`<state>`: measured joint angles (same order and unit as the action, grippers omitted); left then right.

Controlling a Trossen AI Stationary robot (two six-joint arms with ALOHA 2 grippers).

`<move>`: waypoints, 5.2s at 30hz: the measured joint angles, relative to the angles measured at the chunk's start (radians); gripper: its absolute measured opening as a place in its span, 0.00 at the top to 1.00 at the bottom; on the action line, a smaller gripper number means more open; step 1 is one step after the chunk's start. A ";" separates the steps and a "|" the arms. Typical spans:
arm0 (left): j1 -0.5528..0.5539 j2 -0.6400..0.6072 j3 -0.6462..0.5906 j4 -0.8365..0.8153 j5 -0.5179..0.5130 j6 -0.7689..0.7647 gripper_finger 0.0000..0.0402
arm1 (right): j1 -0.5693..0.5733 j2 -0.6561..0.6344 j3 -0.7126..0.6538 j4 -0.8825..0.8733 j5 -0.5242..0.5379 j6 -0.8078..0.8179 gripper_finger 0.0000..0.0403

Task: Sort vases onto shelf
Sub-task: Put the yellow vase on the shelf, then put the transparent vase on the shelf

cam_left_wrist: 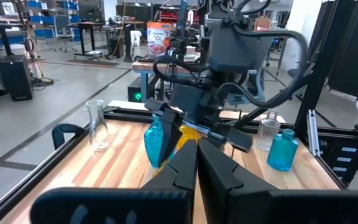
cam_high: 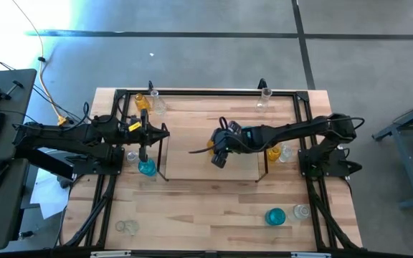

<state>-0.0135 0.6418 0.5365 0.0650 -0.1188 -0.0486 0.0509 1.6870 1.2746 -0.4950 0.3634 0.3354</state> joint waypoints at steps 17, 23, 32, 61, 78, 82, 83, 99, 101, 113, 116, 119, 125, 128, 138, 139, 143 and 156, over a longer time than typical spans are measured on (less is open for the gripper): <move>0.000 0.000 0.000 -0.001 0.000 -0.003 0.99 | -0.066 -0.031 0.000 -0.128 0.025 0.052 0.56; 0.000 0.000 0.000 -0.001 0.000 -0.004 0.99 | -0.068 -0.031 0.000 -0.154 0.029 0.073 0.56; 0.000 0.000 0.000 -0.001 0.000 -0.019 0.99 | -0.072 -0.031 0.001 -0.169 0.026 0.087 0.56; 0.000 0.000 0.000 -0.001 0.000 -0.037 0.99 | -0.110 -0.067 -0.005 -0.190 -0.024 0.102 0.56; 0.000 0.000 0.000 0.000 0.003 -0.047 0.99 | -0.109 -0.072 0.003 -0.193 0.010 0.043 0.38; 0.000 0.000 0.001 0.000 0.004 -0.053 0.99 | -0.103 -0.078 0.060 -0.236 0.031 0.000 0.38; 0.000 0.000 0.001 -0.001 0.004 -0.053 0.99 | -0.101 -0.078 0.083 -0.254 0.035 -0.016 0.38; 0.068 0.045 0.001 -0.015 0.004 -0.020 1.00 | -0.122 -0.253 0.271 -0.672 0.325 -0.060 0.90; 0.068 0.045 0.001 -0.015 0.004 -0.009 1.00 | -0.150 -0.346 0.136 -0.574 0.326 -0.044 0.97; 0.069 0.045 0.001 -0.015 0.005 -0.018 1.00 | -0.564 -0.608 -0.325 -0.187 0.092 0.025 0.60; 0.069 0.045 0.001 -0.015 0.000 -0.018 1.00 | -0.673 -0.573 -0.353 -0.117 -0.037 0.025 0.45; 0.069 0.045 0.001 -0.016 -0.003 -0.023 1.00 | -0.749 -0.528 -0.357 -0.092 -0.072 0.016 0.31; 0.069 0.045 0.001 -0.016 -0.005 -0.037 1.00 | -0.826 -0.444 -0.355 -0.048 -0.088 -0.049 0.17; 0.069 0.045 0.001 -0.016 -0.005 -0.036 1.00 | -0.842 -0.399 -0.355 -0.023 -0.092 -0.065 0.17; 0.069 0.045 0.001 -0.016 -0.005 -0.036 1.00 | -0.893 -0.307 -0.354 0.046 -0.135 -0.074 0.23; 0.069 0.045 0.001 -0.017 -0.005 -0.035 1.00 | -0.895 -0.300 -0.354 0.048 -0.143 -0.074 0.24; 0.069 0.045 0.001 -0.025 -0.005 -0.034 1.00 | -0.895 -0.270 -0.354 0.046 -0.158 -0.068 0.31; 0.069 0.045 0.001 -0.050 -0.022 -0.028 1.00 | -0.881 -0.272 -0.354 0.078 -0.154 -0.064 0.58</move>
<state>0.0559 0.6872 0.5373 0.0148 -0.1410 -0.0767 -0.8302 1.4154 0.9207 -0.4172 0.2092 0.2710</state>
